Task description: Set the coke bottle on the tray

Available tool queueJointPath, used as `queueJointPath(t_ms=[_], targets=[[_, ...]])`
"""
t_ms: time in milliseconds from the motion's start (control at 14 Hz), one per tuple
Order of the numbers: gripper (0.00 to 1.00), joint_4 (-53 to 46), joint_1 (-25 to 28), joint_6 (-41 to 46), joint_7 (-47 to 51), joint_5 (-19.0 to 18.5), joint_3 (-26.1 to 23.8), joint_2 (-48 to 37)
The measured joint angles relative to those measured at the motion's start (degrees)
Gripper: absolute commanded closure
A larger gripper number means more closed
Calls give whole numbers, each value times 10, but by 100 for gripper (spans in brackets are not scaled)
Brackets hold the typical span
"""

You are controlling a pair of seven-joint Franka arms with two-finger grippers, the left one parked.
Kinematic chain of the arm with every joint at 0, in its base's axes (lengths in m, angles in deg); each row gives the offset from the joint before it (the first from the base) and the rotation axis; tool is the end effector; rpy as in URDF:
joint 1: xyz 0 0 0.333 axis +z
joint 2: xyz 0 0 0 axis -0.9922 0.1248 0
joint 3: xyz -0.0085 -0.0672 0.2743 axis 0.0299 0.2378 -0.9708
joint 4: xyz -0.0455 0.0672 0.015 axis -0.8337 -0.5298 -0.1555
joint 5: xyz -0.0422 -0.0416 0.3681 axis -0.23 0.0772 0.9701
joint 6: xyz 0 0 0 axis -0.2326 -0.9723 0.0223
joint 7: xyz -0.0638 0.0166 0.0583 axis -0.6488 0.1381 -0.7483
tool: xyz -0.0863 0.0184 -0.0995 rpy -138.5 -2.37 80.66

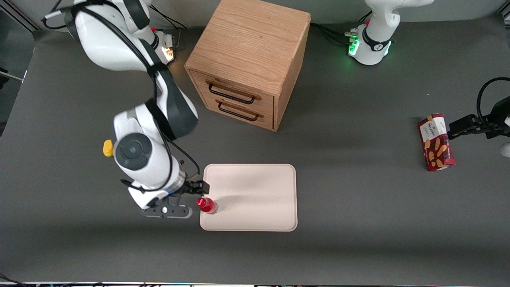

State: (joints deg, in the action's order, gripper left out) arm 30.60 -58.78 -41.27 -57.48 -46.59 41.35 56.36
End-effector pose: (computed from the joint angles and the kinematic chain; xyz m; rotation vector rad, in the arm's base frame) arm 0.6561 0.2812 0.4092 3.1226 -0.0951 0.0783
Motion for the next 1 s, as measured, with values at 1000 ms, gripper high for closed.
queueJointPath(t_ms=[1000], targets=[[0,100,-107,208,-170,-1,0,-231]])
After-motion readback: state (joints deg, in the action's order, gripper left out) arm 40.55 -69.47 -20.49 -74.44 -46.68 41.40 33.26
